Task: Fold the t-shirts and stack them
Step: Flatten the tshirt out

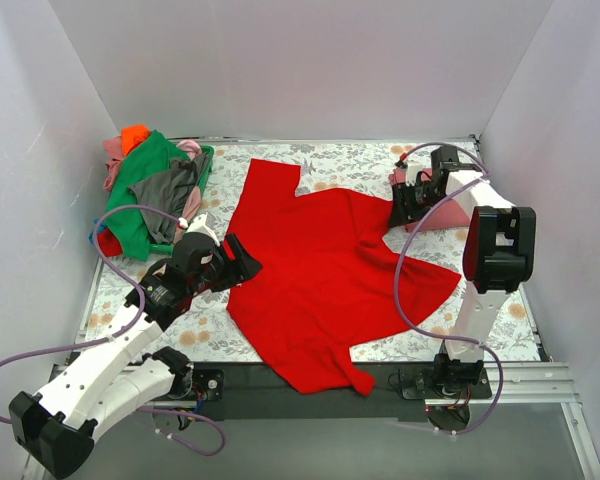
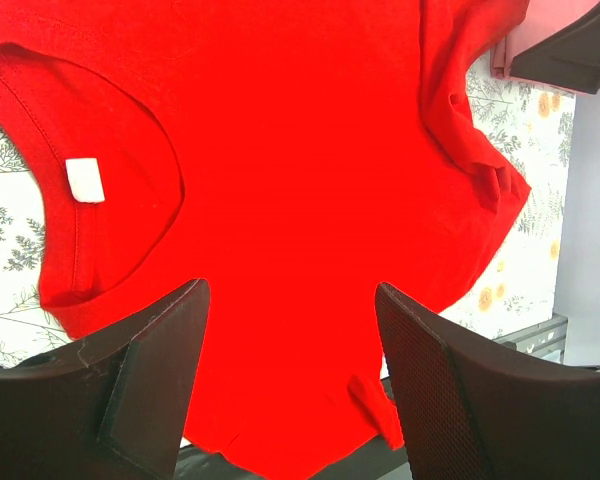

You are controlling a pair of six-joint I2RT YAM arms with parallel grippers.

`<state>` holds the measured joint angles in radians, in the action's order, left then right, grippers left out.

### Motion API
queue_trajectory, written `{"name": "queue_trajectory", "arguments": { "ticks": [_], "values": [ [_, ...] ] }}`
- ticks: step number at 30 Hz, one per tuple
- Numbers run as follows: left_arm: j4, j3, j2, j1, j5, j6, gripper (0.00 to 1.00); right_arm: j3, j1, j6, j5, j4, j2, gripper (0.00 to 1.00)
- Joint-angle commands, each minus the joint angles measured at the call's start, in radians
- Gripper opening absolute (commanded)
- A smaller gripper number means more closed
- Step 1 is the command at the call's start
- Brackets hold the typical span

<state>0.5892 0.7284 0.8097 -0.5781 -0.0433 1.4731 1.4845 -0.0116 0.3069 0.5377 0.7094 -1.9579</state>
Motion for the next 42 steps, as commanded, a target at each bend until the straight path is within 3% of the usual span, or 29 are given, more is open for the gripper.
{"name": "queue_trajectory", "arguments": {
  "ticks": [1,17,26,30,34,37,42],
  "values": [
    [-0.025,0.005,-0.007,0.0,-0.003,0.004,0.66,-0.015,0.002,-0.051,0.042,-0.045,-0.035,0.54],
    [-0.034,0.009,0.025,0.0,-0.007,0.013,0.66,0.026,-0.019,-0.094,0.008,-0.105,-0.139,0.59],
    [-0.034,0.009,0.031,-0.002,-0.013,0.015,0.66,0.063,-0.024,-0.129,-0.018,-0.136,-0.177,0.53],
    [-0.034,0.014,0.042,-0.002,-0.015,0.015,0.66,0.108,-0.024,-0.137,-0.015,-0.139,-0.2,0.42],
    [-0.031,0.022,0.045,0.0,-0.021,0.013,0.66,0.141,-0.022,-0.134,-0.012,-0.14,-0.213,0.19],
    [-0.031,0.025,0.049,-0.002,-0.023,0.013,0.66,0.163,-0.022,-0.127,-0.013,-0.142,-0.211,0.08],
    [-0.029,0.032,0.062,0.0,-0.023,0.012,0.66,0.191,-0.024,-0.12,-0.008,-0.145,-0.2,0.01]
  ]
}}
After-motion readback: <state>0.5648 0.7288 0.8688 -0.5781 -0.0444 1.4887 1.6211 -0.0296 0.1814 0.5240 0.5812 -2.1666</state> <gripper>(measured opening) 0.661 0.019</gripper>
